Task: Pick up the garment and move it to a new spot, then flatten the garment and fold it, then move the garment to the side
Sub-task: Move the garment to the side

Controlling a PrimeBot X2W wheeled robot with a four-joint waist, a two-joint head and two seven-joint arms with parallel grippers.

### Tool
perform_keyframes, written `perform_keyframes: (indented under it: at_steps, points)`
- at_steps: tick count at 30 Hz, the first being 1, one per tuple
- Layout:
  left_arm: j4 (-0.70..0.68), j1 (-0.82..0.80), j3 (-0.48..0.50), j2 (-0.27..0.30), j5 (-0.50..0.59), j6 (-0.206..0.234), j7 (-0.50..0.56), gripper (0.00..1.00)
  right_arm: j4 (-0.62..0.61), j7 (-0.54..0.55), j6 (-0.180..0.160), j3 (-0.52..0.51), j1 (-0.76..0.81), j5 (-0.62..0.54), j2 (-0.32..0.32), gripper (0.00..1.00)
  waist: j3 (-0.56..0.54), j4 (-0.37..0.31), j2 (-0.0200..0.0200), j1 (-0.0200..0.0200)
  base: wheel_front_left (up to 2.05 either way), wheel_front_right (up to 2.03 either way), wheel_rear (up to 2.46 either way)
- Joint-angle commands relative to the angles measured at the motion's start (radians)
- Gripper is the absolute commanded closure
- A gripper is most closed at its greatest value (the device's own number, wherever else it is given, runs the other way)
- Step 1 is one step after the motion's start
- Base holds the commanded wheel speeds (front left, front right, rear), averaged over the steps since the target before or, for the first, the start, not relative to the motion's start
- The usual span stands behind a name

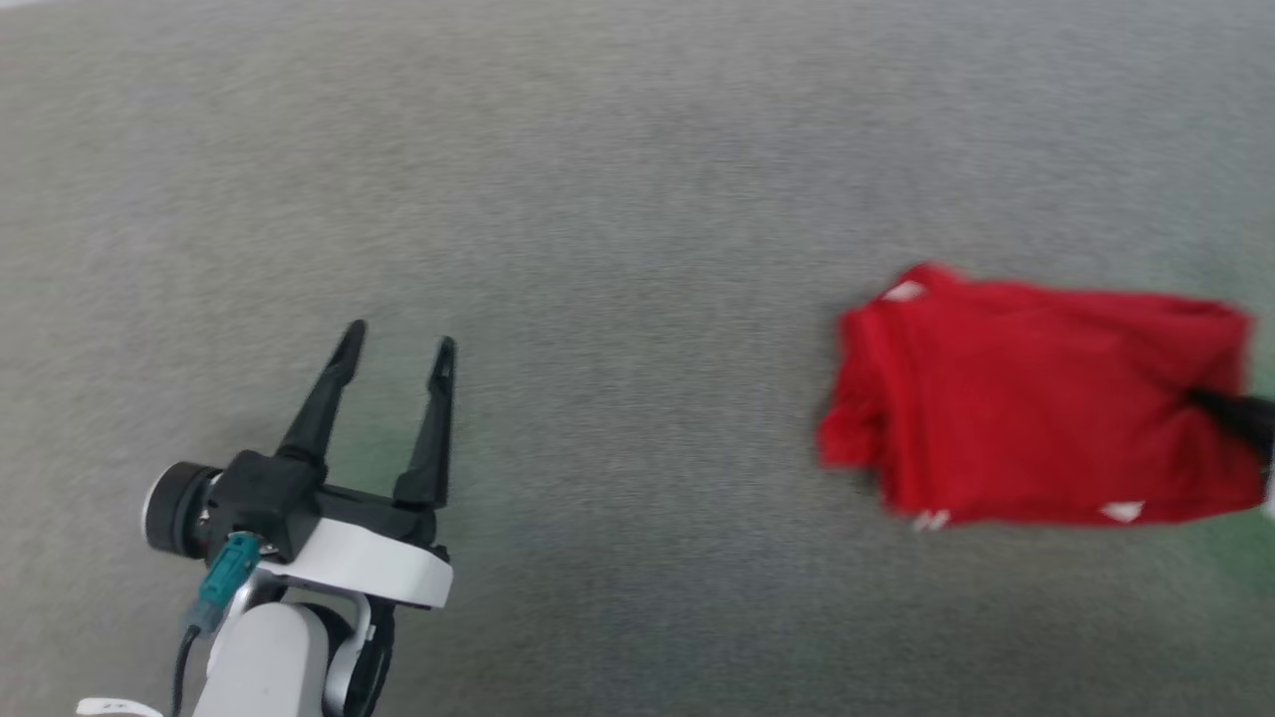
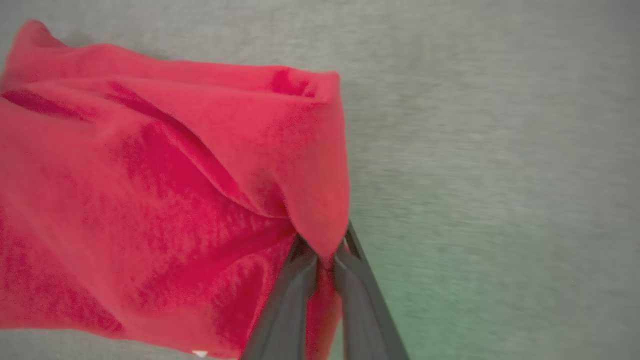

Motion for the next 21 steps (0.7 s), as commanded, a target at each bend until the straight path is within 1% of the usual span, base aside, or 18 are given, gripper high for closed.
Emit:
perform_keyframes:
  at_steps: [1,5,6,8,13,17,21]
  points:
    - [-0.008,-0.025,-0.014,0.01,-0.003,-0.002,-0.005,0.0,0.012,-0.031,-0.003,-0.027,-0.006,0.002,-0.019,1.0,0.005,-0.053,0.0,0.0,0.0,0.0,0.0]
    - [-0.011,-0.076,-0.054,0.033,0.008,-0.002,-0.005,0.0,0.052,-0.088,-0.003,-0.082,-0.014,-0.01,-0.064,1.0,0.04,-0.118,0.0,0.0,0.0,0.0,0.0]
    - [-0.011,-0.076,-0.054,0.033,0.008,-0.002,-0.005,0.0,0.052,-0.088,-0.003,-0.082,-0.014,-0.01,-0.064,1.0,0.04,-0.118,0.0,0.0,0.0,0.0,0.0]
    - [-0.006,-0.124,-0.085,0.052,0.013,-0.002,-0.005,0.0,0.091,-0.116,-0.003,-0.106,-0.032,-0.022,-0.084,1.0,0.062,-0.141,0.0,0.0,0.0,0.0,0.0]
    - [0.001,-0.268,-0.153,0.094,0.017,-0.001,-0.005,0.0,0.215,-0.182,-0.003,-0.135,-0.106,-0.062,-0.106,1.0,0.127,-0.185,0.0,0.0,0.0,0.0,0.0]
    - [0.003,-0.386,-0.184,0.113,0.016,-0.001,-0.005,0.0,0.304,-0.257,-0.003,-0.146,-0.192,-0.091,-0.086,1.0,0.187,-0.201,0.0,0.0,0.0,0.0,0.0]
    - [0.001,-0.486,-0.202,0.119,0.02,-0.001,-0.005,0.0,0.376,-0.326,-0.003,-0.117,-0.274,-0.146,-0.075,1.0,0.243,-0.208,0.0,0.0,0.0,0.0,0.0]
